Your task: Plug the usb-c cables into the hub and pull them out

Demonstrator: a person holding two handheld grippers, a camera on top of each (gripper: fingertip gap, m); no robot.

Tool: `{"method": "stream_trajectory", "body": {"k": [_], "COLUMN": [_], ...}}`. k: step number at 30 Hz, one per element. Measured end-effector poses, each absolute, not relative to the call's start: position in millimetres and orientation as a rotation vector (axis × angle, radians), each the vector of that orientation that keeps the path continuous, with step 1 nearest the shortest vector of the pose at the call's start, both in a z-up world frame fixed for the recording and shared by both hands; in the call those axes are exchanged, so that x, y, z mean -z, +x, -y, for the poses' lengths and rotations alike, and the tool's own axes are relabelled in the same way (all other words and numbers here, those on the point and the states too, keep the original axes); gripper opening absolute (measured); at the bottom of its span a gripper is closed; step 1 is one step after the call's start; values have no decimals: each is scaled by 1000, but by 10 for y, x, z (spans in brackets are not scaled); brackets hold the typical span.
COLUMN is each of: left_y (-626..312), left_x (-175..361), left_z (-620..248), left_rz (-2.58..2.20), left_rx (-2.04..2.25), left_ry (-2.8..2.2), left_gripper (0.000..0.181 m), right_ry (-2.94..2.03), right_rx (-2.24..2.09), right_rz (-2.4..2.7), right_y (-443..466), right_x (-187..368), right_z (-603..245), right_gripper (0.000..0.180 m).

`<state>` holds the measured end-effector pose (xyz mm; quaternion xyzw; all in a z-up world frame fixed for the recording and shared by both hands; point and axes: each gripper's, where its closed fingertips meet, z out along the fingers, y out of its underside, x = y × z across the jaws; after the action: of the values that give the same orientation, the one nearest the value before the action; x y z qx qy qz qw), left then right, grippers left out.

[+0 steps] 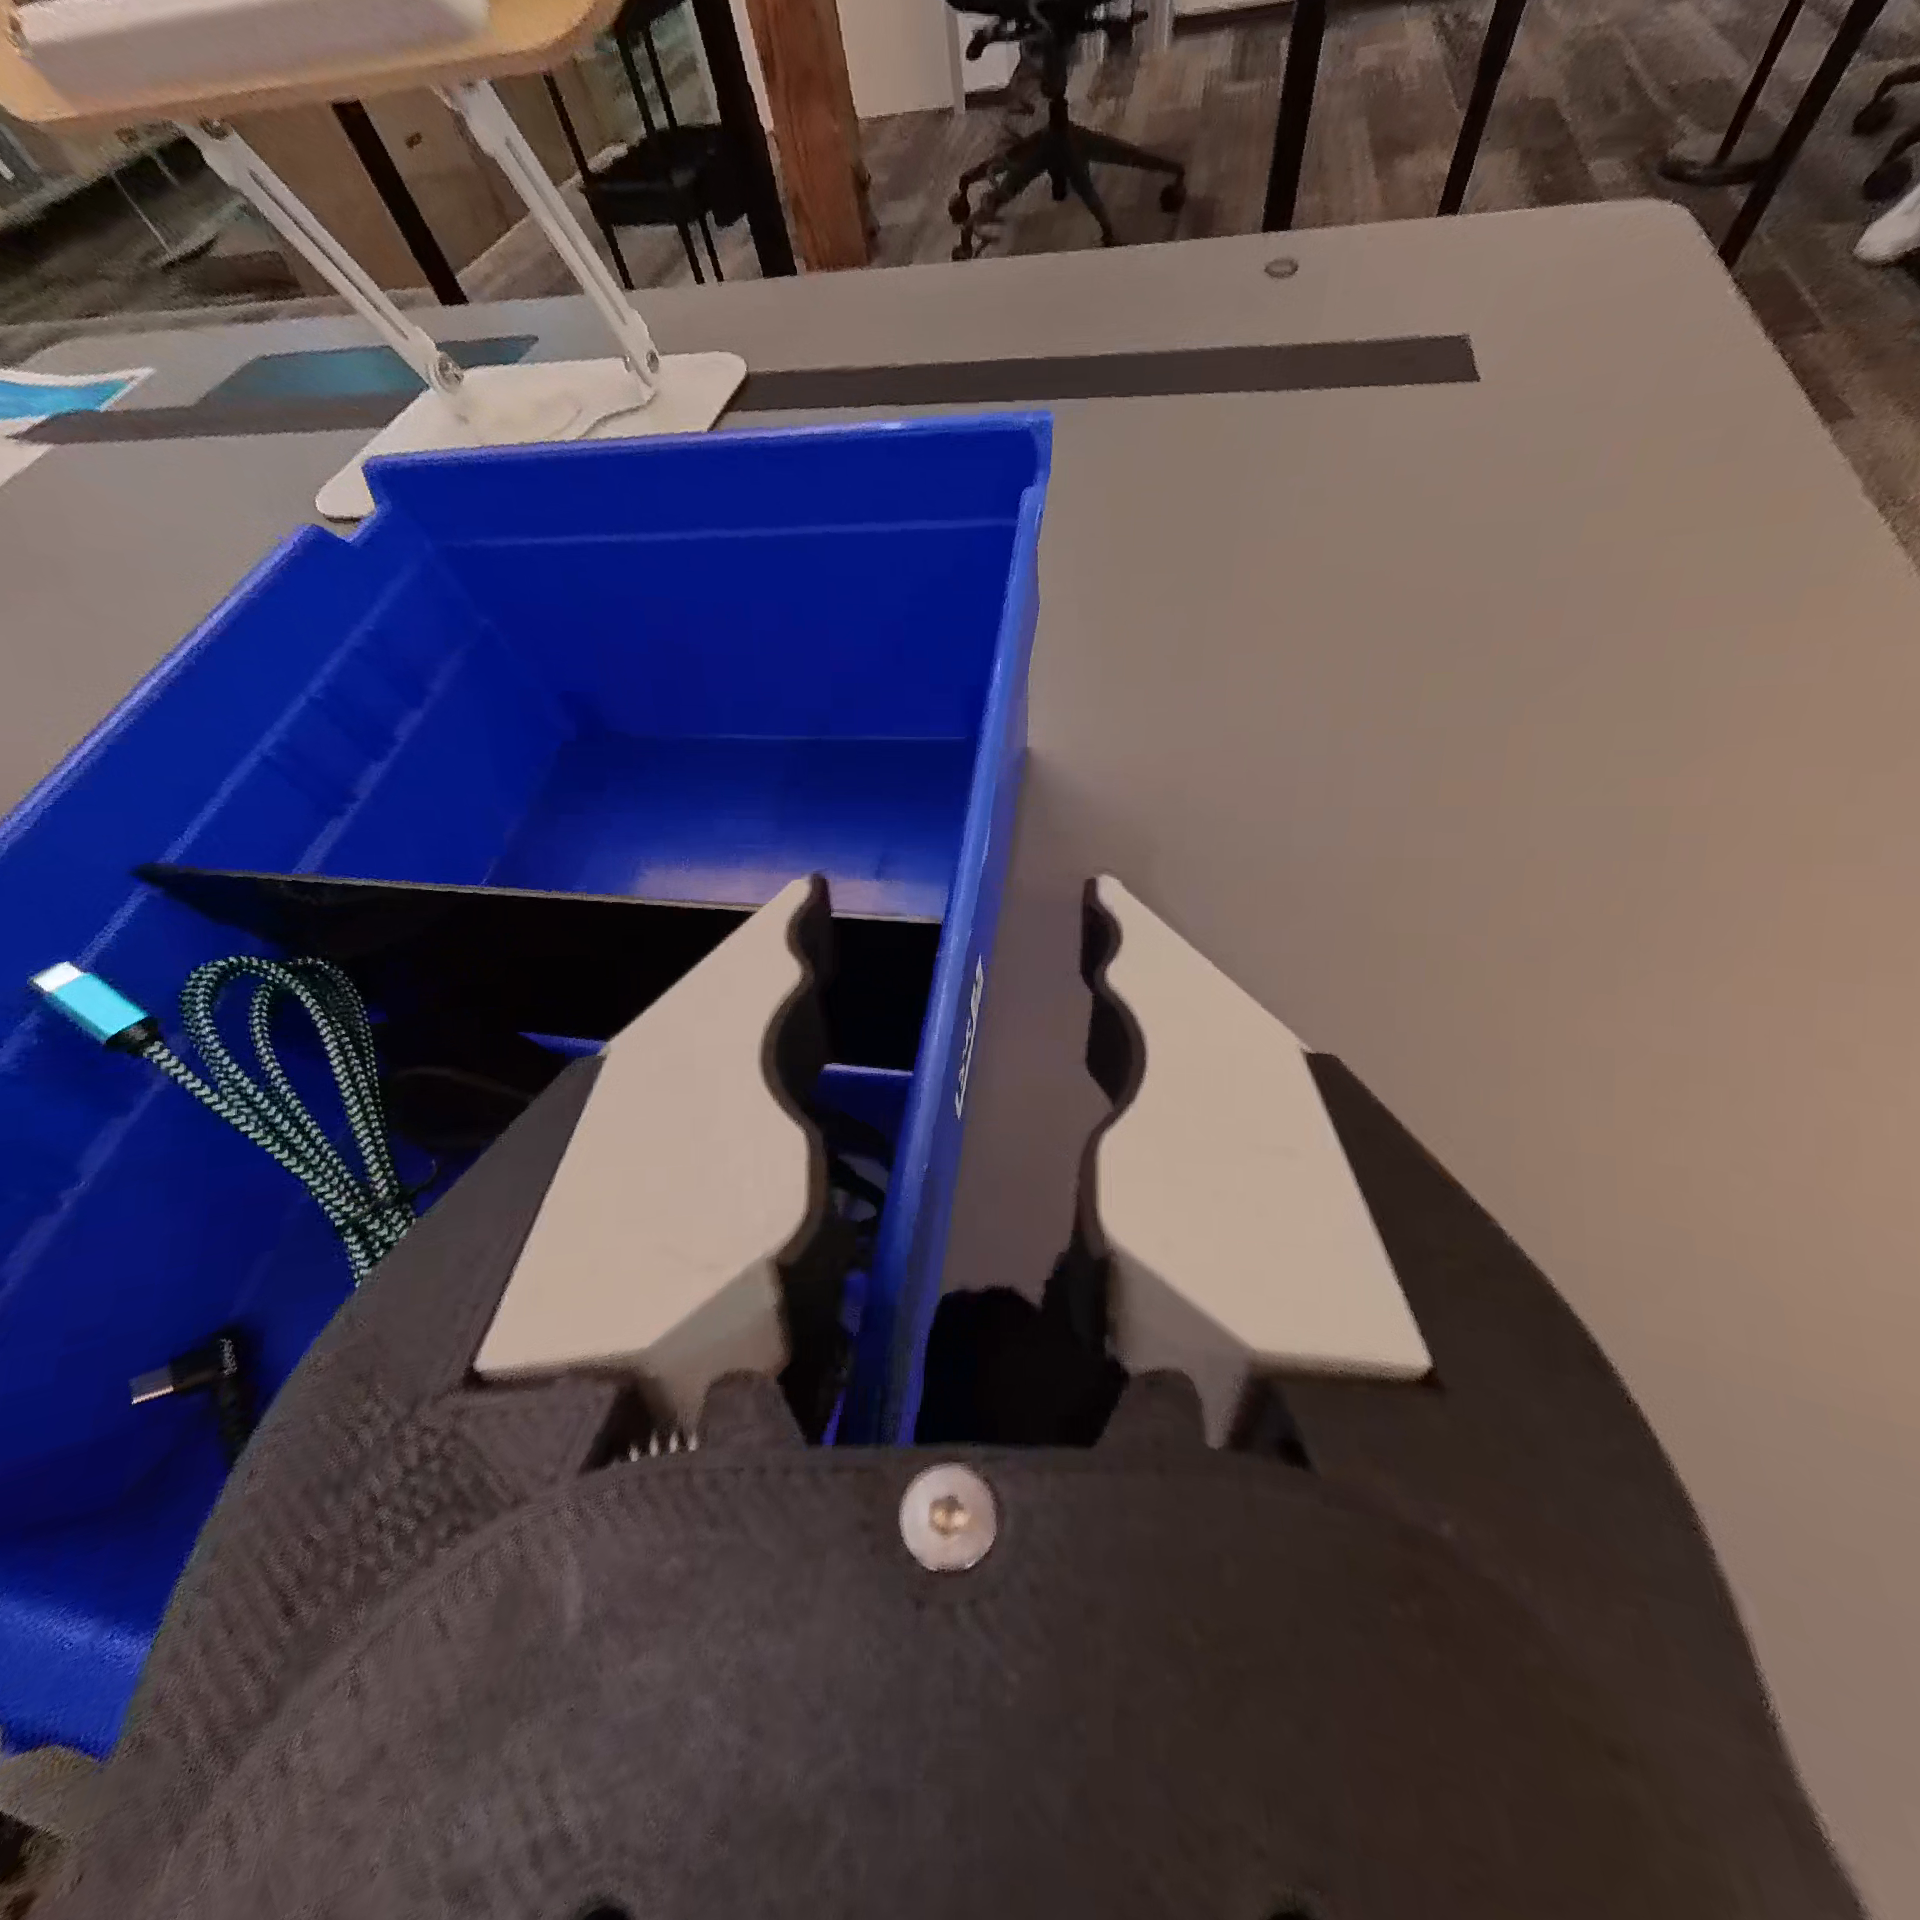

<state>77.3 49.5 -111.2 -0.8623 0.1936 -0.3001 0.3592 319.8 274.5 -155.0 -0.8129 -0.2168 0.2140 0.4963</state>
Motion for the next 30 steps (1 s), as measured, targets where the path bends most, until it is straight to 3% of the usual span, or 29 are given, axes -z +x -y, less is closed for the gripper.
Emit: {"method": "stream_trajectory", "body": {"k": [1, 4, 7, 11, 14, 17, 19, 28, 30], "left_y": [391, -1058, -2596, -3697, -3908, -3863, -3833, -4113, -4180], "left_x": [1030, 901, 958, 1413, 1746, 1933, 2008, 2018, 2017], "left_z": [-438, -179, 407, 1284, 1608, 1637, 1593, 1584, 1589], "left_rz": [-454, -244, 16, 325, 449, 441, 409, 457, 481], "left_rx": [672, 246, -209, -311, -209, -107, -48, -23, -11], "left_ry": [-2223, -2279, -2377, -2573, -2645, -2658, -2648, -2568, -2567], "left_gripper": [82, 77, 72, 77, 65, 36, 4, 3, 19], "right_ry": [-1950, -1931, -1975, -2000, -2007, -2021, -2028, -2064, -2066], "right_rx": [-520, -446, -328, -335, -295, -281, -276, -293, -327], "right_rz": [522, 549, 628, 628, 629, 622, 623, 634, 640], "right_y": [3197, 3227, 3265, 3263, 3288, 3312, 3324, 3476, 3464], "right_x": [1513, 1444, 1536, 1584, 1592, 1603, 1611, 1645, 1643], "right_z": [-2736, -2716, -2692, -2658, -2652, -2642, -2628, -2665, -2672], "right_gripper": [52, 60, 44, 27, 23, 21, 20, 21, 30]}}
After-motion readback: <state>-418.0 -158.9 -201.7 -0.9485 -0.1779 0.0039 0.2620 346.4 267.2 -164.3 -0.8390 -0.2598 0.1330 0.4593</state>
